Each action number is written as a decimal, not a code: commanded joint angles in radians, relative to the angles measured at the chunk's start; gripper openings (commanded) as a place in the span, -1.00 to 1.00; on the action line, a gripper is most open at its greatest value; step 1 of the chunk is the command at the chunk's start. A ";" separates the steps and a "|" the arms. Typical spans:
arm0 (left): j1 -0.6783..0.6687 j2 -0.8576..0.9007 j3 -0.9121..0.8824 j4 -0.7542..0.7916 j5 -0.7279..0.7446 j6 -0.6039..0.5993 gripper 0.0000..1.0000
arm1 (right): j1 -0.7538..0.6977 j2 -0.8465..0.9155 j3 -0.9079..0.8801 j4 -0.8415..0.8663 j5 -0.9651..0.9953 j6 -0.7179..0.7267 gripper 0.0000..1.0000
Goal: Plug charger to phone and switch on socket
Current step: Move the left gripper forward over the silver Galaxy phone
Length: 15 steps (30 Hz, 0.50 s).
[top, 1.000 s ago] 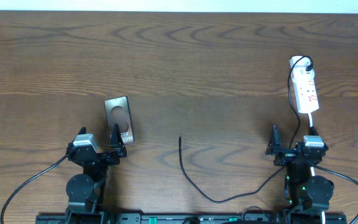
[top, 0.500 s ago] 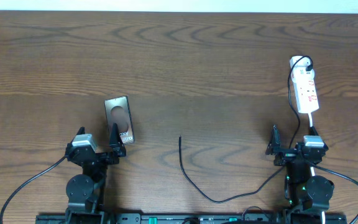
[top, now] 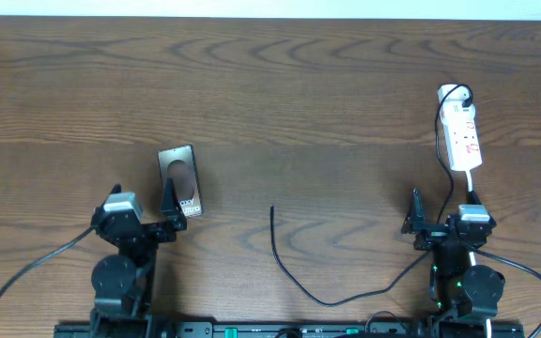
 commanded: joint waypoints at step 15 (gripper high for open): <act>-0.004 0.545 0.338 0.000 -0.003 0.035 0.86 | -0.004 -0.006 -0.001 -0.005 0.011 0.010 0.99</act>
